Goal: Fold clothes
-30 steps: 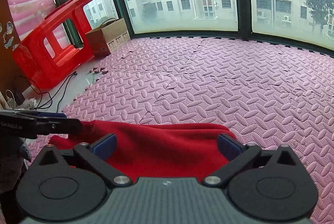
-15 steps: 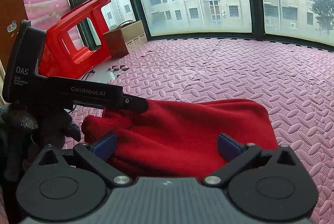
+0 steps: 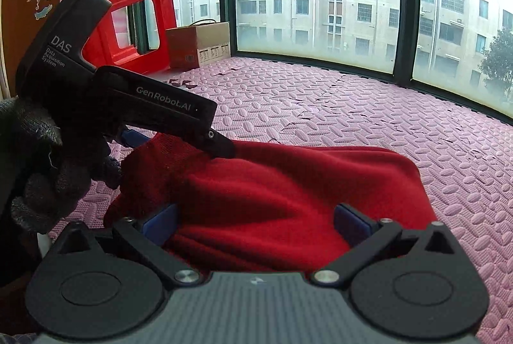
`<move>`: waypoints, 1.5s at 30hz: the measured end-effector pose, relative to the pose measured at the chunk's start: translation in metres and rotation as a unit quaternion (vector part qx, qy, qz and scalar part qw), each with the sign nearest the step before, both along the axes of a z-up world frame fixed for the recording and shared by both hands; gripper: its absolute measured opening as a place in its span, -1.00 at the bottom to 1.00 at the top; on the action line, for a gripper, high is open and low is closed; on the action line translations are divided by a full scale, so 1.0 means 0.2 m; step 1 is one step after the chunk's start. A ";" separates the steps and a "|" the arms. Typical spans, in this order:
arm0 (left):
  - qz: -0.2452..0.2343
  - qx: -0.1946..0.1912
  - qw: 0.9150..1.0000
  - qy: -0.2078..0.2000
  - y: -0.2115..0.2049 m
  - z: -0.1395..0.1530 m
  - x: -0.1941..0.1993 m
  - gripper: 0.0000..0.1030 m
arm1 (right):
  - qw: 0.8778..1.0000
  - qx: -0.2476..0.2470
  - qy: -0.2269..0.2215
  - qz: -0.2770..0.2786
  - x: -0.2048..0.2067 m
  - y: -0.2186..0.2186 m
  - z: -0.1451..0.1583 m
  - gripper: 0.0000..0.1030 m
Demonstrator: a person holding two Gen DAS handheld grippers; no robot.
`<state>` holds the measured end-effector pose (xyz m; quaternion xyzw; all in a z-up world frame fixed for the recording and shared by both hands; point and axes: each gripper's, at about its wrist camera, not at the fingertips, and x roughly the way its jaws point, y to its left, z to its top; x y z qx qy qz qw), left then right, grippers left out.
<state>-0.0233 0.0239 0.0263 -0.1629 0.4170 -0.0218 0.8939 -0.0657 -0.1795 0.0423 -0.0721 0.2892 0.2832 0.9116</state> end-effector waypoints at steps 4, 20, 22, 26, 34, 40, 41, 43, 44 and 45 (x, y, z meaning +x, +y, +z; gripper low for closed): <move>0.001 -0.002 1.000 -0.002 0.00 0.00 -0.01 1.00 | 1.000 0.015 0.001 -0.005 -0.03 -0.07 0.07 1.00; 0.001 0.001 1.000 -0.002 -0.01 0.00 -0.01 1.00 | 0.999 -0.039 -0.020 0.007 -0.15 -0.22 -0.01 1.00; 0.000 0.000 1.000 -0.003 0.00 0.01 -0.02 1.00 | 1.000 -0.023 -0.013 0.009 -0.15 -0.25 0.04 1.00; -0.003 0.000 1.000 -0.010 -0.01 0.04 -0.05 1.00 | 1.000 0.011 -0.008 0.010 -0.17 -0.30 0.12 1.00; -0.007 0.017 0.999 -0.032 -0.03 0.07 -0.14 1.00 | 0.999 0.012 0.016 0.027 -0.19 -0.30 0.04 1.00; 0.002 0.016 0.999 -0.040 -0.02 0.09 -0.19 1.00 | 0.999 0.006 0.017 0.040 -0.18 -0.30 0.09 1.00; 0.002 0.018 0.999 -0.043 -0.02 0.10 -0.20 1.00 | 0.999 0.013 0.018 0.042 -0.17 -0.30 0.11 1.00; 0.004 0.018 0.999 -0.045 -0.01 0.10 -0.21 1.00 | 0.998 0.039 0.019 0.055 -0.16 -0.30 0.17 1.00; 0.005 0.015 0.999 -0.046 -0.01 0.10 -0.22 1.00 | 0.997 0.044 0.021 0.060 -0.15 -0.29 0.18 1.00; 0.007 0.011 0.999 -0.044 0.00 0.10 -0.22 1.00 | 0.996 0.049 0.022 0.071 -0.15 -0.26 0.18 1.00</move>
